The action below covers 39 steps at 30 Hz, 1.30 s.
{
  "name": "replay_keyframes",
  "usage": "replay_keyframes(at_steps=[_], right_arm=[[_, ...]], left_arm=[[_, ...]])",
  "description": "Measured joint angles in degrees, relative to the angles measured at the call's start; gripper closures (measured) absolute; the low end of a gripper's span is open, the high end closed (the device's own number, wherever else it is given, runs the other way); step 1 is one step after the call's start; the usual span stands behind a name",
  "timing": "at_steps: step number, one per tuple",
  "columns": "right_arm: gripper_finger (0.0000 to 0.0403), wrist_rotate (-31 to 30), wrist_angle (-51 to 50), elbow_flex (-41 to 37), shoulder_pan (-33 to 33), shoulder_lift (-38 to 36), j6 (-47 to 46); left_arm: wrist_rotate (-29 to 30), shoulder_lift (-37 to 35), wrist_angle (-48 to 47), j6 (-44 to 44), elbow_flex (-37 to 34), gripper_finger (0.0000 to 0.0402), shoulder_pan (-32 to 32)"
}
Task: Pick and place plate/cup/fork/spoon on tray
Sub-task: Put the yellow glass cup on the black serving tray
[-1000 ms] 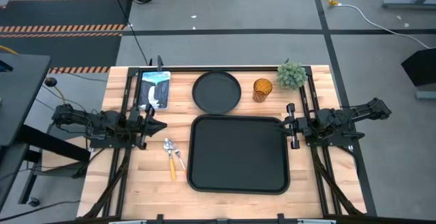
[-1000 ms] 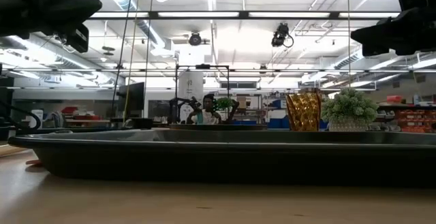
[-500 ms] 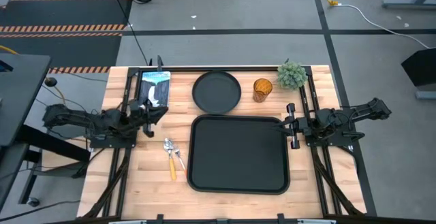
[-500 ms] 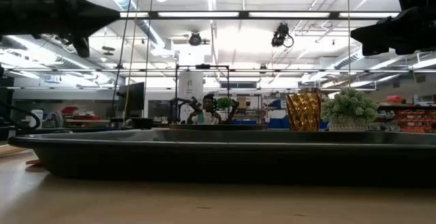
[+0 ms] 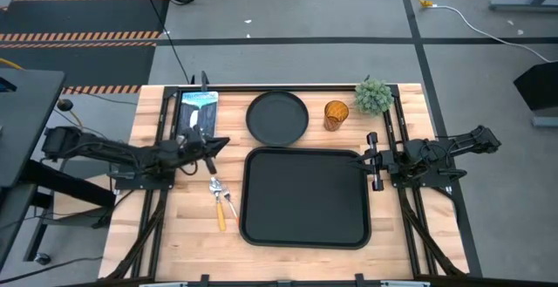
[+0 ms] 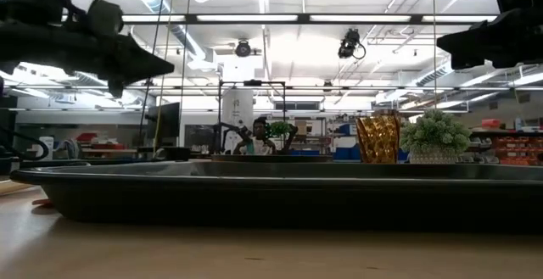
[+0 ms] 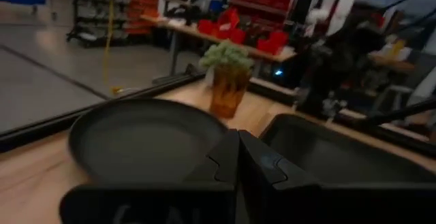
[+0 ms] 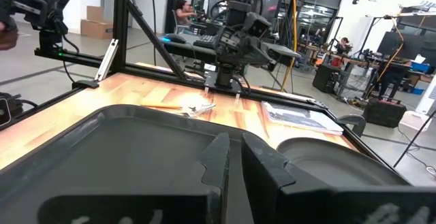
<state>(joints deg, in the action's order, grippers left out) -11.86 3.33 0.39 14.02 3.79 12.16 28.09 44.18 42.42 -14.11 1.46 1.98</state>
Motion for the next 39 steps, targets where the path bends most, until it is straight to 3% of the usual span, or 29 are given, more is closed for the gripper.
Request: replay_keyframes(at_steps=[7,17,24,29,39], right_arm=[[0.0357,0.0,0.0,0.0,0.0,0.0,0.0],[0.0357,0.0,0.0,0.0,0.0,0.0,0.0],[0.0357,0.0,0.0,0.0,0.0,0.0,0.0],[0.0357,0.0,0.0,0.0,0.0,0.0,0.0],[0.0357,0.0,0.0,0.0,0.0,0.0,0.0]], left_arm=[[-5.2,10.4,0.7,7.8,9.2,0.0390,-4.5],[-13.6,30.8,0.7,20.6,27.0,0.0390,-13.4],[-20.1,45.1,0.6,20.8,39.0,0.0390,-18.1],[-20.7,54.1,-0.7,20.8,47.0,0.0390,-19.5],[-21.3,66.6,-18.3,17.1,66.2,0.0390,-19.3]])
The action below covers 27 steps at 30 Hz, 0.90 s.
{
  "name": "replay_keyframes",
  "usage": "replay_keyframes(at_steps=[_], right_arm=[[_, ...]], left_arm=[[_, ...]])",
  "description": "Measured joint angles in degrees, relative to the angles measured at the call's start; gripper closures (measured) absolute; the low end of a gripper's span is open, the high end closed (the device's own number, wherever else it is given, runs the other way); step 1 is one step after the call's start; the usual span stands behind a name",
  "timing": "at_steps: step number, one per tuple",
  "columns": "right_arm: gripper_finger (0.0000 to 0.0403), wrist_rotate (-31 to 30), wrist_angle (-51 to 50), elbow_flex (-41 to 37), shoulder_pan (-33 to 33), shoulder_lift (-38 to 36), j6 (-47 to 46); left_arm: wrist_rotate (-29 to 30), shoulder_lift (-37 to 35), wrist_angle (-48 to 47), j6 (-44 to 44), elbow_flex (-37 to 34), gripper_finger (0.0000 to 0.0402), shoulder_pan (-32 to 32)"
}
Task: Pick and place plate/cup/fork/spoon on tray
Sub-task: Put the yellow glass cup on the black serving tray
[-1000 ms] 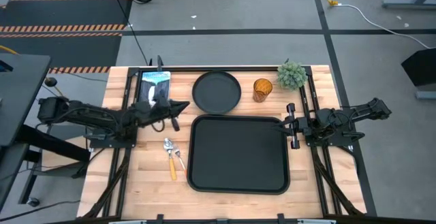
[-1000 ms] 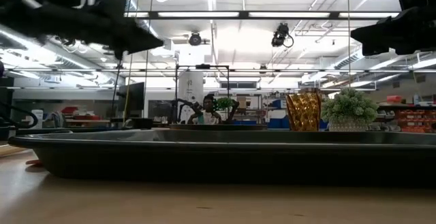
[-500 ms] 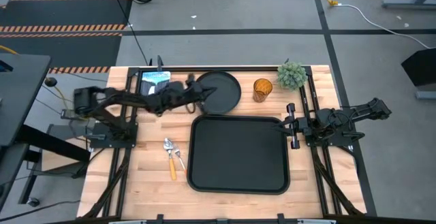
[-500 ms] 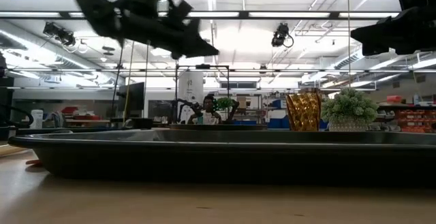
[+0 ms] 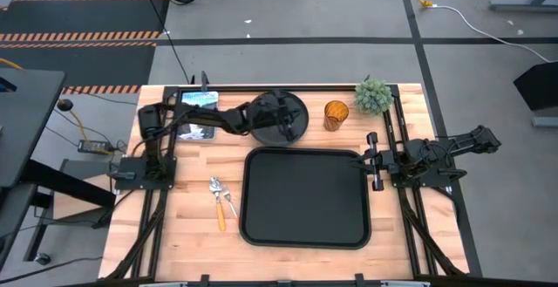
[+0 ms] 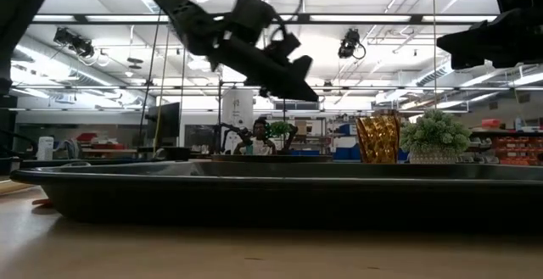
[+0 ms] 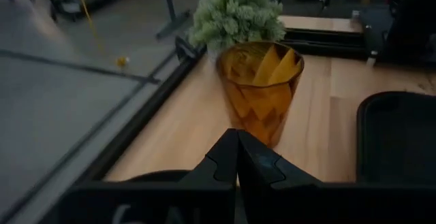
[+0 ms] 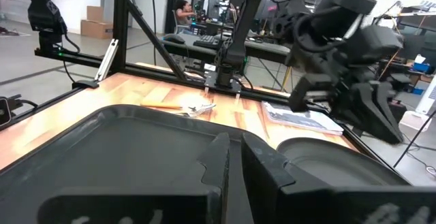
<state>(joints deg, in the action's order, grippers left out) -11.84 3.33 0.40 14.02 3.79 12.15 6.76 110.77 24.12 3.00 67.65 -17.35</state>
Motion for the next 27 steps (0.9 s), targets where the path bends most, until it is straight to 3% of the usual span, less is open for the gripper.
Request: replay_keyframes(at_steps=[12,21,27], right_arm=[[0.0357,0.0,0.1,0.0,0.0,0.0,0.0],[0.0357,0.0,1.0,0.0,0.0,0.0,0.0],[0.0357,0.0,1.1,0.0,0.0,-0.1,0.0]], left_arm=[[-5.5,8.6,-20.0,0.3,20.3,0.0378,2.3],[-6.5,18.3,-36.2,2.5,40.9,0.0310,3.5],[-5.9,20.5,-40.0,8.1,46.1,0.0253,4.5]])
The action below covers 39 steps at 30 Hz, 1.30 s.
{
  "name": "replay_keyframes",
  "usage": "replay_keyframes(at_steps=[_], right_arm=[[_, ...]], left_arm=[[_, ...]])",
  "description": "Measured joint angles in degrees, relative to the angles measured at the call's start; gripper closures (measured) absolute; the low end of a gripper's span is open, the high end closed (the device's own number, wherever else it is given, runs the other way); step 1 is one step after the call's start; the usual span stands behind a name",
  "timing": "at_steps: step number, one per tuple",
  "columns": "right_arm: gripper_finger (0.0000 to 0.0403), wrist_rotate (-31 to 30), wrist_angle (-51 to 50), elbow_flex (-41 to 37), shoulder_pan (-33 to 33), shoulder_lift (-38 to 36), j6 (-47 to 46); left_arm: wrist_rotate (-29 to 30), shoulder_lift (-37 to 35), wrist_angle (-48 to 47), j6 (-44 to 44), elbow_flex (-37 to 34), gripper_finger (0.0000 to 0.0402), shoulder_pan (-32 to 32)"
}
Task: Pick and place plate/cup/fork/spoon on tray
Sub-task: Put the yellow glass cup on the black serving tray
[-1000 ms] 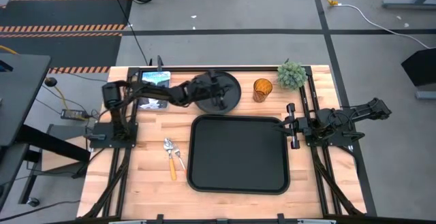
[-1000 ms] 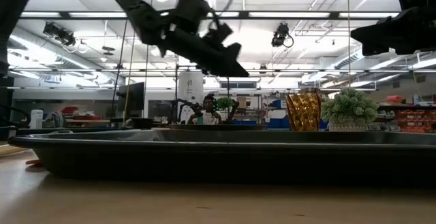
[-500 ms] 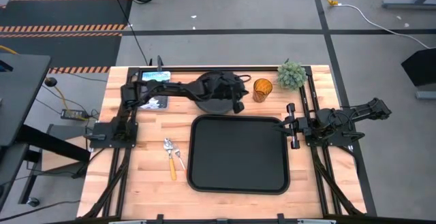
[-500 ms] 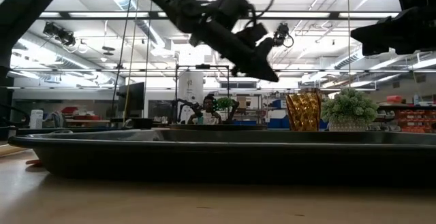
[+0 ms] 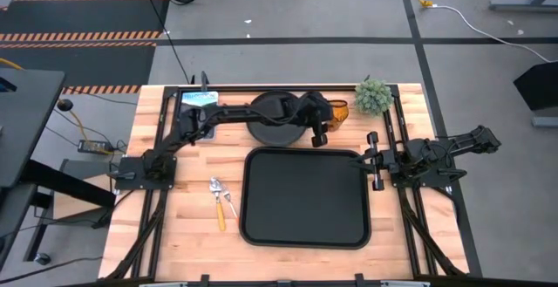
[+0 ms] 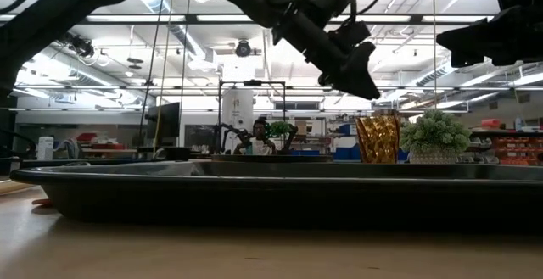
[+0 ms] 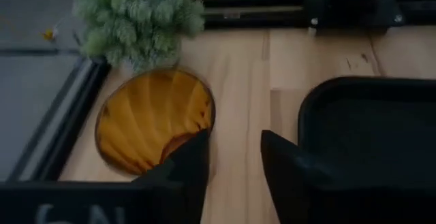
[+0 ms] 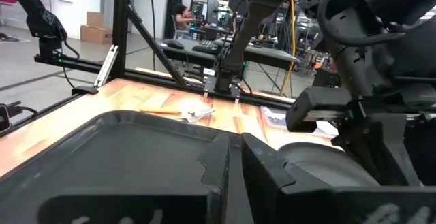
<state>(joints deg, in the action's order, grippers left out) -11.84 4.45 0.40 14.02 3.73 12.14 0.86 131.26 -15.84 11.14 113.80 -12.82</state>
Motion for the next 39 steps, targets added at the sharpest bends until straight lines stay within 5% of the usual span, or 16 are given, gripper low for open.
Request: replay_keyframes(at_steps=[11,19,28,39], right_arm=[[0.0357,0.0,0.3,0.0,0.0,0.0,0.0],[0.0357,0.0,1.2,0.0,0.0,0.0,0.0],[0.0357,-0.4,2.3,0.0,0.0,0.1,0.0],[0.0357,-0.4,3.7,0.0,0.0,0.0,0.0]], left_arm=[[1.6,1.3,2.4,5.9,4.0,0.0215,-1.1],[0.4,9.2,-6.8,9.1,21.5,0.0214,-1.4],[0.4,9.4,-13.5,10.1,19.1,0.0214,-2.3],[-1.7,11.2,-15.9,21.4,19.0,0.0216,-1.0]])
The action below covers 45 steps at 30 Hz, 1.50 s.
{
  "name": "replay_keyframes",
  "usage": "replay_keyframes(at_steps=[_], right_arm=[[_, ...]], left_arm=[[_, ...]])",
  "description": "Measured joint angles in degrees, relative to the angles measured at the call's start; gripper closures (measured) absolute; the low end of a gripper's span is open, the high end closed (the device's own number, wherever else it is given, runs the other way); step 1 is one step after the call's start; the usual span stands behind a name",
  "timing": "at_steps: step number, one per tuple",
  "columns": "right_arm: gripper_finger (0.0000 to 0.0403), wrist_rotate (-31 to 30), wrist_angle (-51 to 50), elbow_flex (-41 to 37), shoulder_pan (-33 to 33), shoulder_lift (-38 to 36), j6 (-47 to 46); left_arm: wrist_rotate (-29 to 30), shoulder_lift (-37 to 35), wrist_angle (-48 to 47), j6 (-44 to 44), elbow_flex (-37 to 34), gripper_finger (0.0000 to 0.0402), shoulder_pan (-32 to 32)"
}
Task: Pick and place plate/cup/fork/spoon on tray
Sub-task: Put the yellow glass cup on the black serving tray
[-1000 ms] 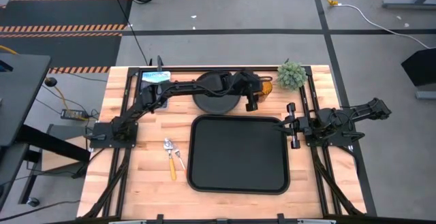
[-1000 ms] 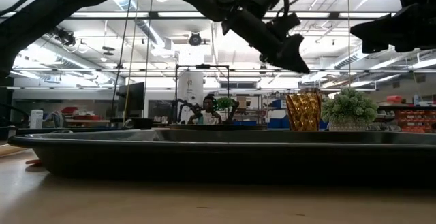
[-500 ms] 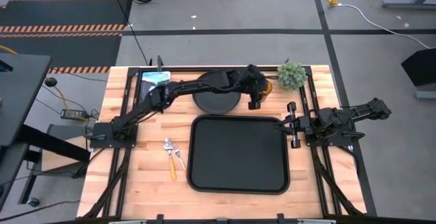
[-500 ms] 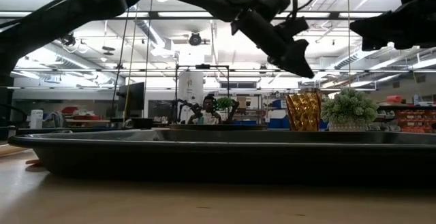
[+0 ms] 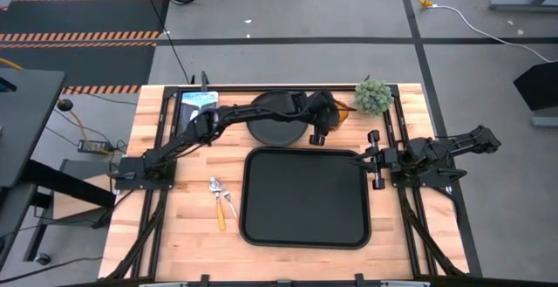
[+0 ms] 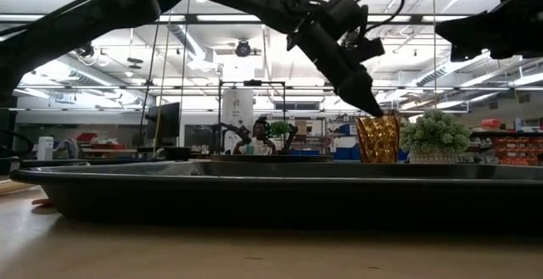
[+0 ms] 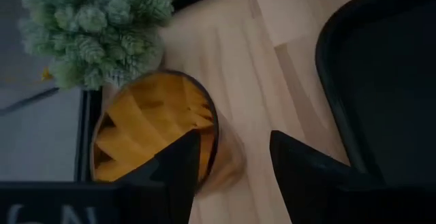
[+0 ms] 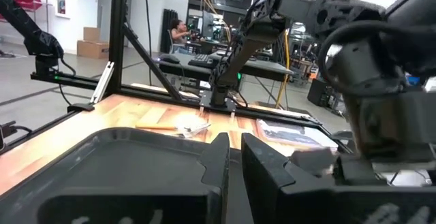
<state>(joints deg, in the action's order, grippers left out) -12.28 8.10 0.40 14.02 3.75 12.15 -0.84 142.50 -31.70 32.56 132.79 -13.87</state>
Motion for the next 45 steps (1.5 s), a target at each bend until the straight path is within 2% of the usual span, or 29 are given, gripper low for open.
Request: replay_keyframes(at_steps=[21,28,35,41,45], right_arm=[[0.0357,0.0,0.0,0.0,0.0,0.0,0.0],[0.0357,0.0,0.0,0.0,0.0,0.0,0.0],[0.0357,0.0,0.0,0.0,0.0,0.0,0.0],[0.0357,0.0,0.0,0.0,0.0,0.0,0.0],[0.0357,0.0,0.1,0.0,0.0,0.0,0.0]], left_arm=[[0.8,1.7,0.0,1.3,0.0,0.0280,-0.2],[0.8,1.7,0.0,0.7,0.0,0.0327,-0.2],[1.3,1.3,-1.9,-3.9,0.8,0.0385,-0.2],[0.8,-2.7,-4.2,-6.8,1.8,0.0376,-0.1],[-5.8,-5.5,-8.3,-11.7,1.9,0.0370,0.1]])
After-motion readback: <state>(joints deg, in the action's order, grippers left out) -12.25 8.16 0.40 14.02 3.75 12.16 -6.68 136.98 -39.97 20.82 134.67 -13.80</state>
